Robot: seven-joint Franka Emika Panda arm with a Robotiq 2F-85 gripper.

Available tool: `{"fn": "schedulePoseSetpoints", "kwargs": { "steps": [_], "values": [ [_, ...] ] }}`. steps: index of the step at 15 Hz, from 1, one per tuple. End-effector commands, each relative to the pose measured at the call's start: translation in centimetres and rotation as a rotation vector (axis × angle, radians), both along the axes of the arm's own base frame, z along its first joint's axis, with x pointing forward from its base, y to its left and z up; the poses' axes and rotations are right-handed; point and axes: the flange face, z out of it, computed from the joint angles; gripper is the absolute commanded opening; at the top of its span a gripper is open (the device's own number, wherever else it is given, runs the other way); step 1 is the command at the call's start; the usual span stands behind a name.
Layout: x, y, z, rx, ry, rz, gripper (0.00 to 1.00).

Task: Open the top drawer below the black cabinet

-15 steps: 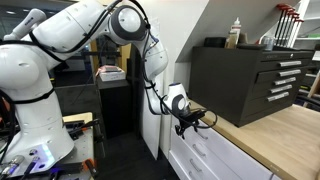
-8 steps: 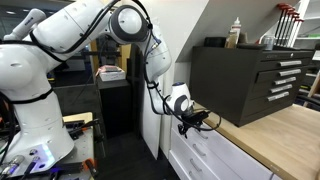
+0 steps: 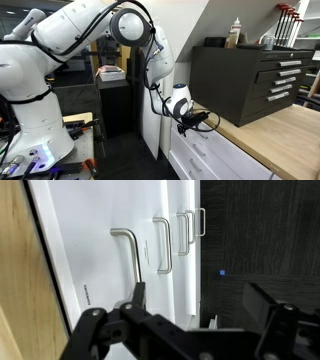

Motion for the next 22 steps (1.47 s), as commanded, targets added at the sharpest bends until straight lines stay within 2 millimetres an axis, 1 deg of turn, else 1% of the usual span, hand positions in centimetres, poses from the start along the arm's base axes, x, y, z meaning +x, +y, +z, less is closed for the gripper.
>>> {"fn": "schedulePoseSetpoints", "kwargs": {
  "steps": [1,4,8,15,22],
  "values": [
    [0.5,-0.6,-0.5,0.022,-0.045,0.056,1.0],
    [0.8,-0.9,-1.0,0.027,-0.052,0.069,1.0],
    [1.7,-1.0,-1.5,0.027,-0.071,0.094,1.0],
    [3.3,-0.3,-2.4,0.037,-0.089,0.125,1.0],
    [4.0,-0.1,-3.2,0.041,-0.096,0.134,1.0]
  ]
}}
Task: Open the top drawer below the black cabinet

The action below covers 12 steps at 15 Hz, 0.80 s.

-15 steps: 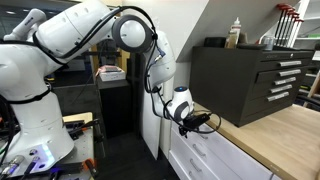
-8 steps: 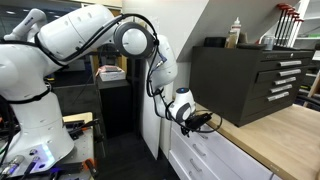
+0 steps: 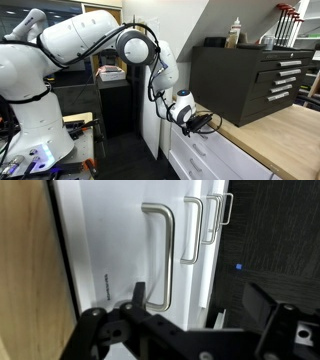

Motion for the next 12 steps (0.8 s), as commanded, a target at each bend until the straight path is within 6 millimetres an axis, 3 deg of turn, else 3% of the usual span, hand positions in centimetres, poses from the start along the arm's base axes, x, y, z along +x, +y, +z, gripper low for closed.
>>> {"fn": "schedulePoseSetpoints", "kwargs": {
  "steps": [1,7,12],
  "values": [
    [0.6,-0.5,-0.3,0.003,-0.02,0.021,1.0],
    [0.6,-2.4,-1.3,-0.001,-0.012,0.005,1.0],
    [0.3,-3.5,-3.4,-0.011,0.004,0.002,1.0]
  ]
}}
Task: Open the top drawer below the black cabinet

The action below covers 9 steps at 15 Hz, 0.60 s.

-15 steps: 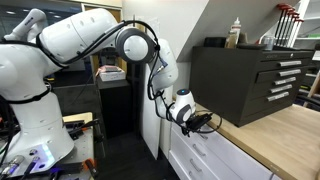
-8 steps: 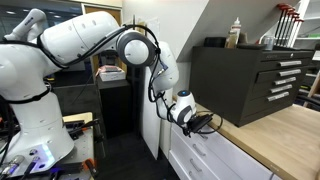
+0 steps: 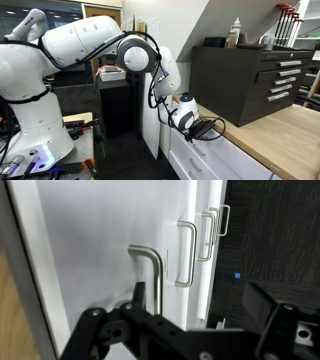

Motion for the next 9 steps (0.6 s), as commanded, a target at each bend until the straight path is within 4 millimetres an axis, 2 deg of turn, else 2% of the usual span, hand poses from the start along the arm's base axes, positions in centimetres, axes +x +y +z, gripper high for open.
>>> {"fn": "schedulePoseSetpoints", "kwargs": {
  "steps": [1,5,6,7,8,9],
  "values": [
    [0.3,-0.7,-1.3,0.0,-0.001,0.024,1.0],
    [0.6,-0.4,-1.9,0.003,-0.006,0.036,1.0],
    [0.6,-0.3,-1.9,0.002,-0.011,0.04,0.93],
    [0.8,-0.2,-1.5,0.002,-0.024,0.047,0.74],
    [0.9,-0.1,-1.1,0.002,-0.038,0.056,0.69],
    [1.0,0.0,-0.7,0.0,-0.047,0.064,0.69]
  ]
}}
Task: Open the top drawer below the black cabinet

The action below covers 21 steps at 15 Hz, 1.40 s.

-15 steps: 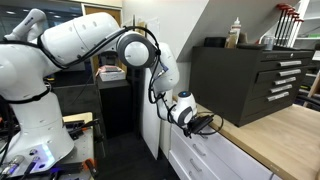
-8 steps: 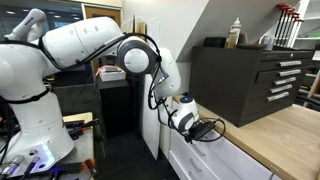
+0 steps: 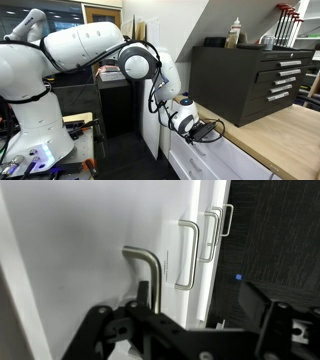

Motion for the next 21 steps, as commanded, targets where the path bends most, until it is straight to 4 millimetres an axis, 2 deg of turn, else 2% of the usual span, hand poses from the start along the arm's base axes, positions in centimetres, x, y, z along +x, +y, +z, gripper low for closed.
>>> {"fn": "schedulePoseSetpoints", "kwargs": {
  "steps": [1,8,10,12,14,21],
  "values": [
    [0.6,-0.1,1.3,-0.002,-0.043,0.045,0.63],
    [1.1,0.5,1.9,-0.005,-0.068,0.077,0.16],
    [1.2,0.5,2.2,-0.008,-0.077,0.083,0.07],
    [1.3,0.5,2.4,-0.009,-0.087,0.087,0.03],
    [1.2,0.6,2.4,-0.008,-0.087,0.087,0.07],
    [-0.5,0.2,2.3,-0.022,-0.079,0.08,0.07]
  ]
}}
